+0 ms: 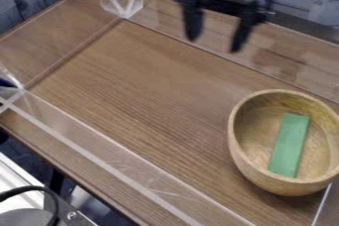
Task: Put the green block in the brown bowl
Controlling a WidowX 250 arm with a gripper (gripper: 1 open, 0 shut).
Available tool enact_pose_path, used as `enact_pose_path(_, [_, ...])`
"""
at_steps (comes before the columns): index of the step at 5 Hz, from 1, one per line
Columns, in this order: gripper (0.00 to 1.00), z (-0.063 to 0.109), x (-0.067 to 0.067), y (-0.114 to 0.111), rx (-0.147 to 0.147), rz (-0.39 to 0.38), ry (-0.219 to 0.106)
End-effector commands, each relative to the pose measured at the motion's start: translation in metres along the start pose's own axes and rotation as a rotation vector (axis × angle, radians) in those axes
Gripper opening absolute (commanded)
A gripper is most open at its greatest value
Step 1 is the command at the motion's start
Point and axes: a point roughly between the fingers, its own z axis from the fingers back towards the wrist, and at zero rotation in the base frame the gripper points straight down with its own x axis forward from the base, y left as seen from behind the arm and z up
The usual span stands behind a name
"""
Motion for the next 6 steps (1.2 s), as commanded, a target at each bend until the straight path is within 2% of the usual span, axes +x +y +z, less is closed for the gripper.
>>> enact_pose_path(1, [1.00, 0.015, 0.016, 0.045, -0.027, 0.006, -0.115])
enact_pose_path(2, [0.00, 0.008, 0.028, 0.070, -0.045, 0.014, -0.135])
enact_pose_path(3, [0.00, 0.002, 0.033, 0.053, -0.073, -0.045, -0.154])
enact_pose_path(4, [0.00, -0.002, 0.044, 0.047, -0.066, -0.100, -0.147])
enact_pose_path(5, [0.00, -0.011, 0.050, 0.050, -0.054, -0.129, -0.133])
enact_pose_path(6, [0.00, -0.017, 0.044, 0.052, -0.075, -0.131, -0.160])
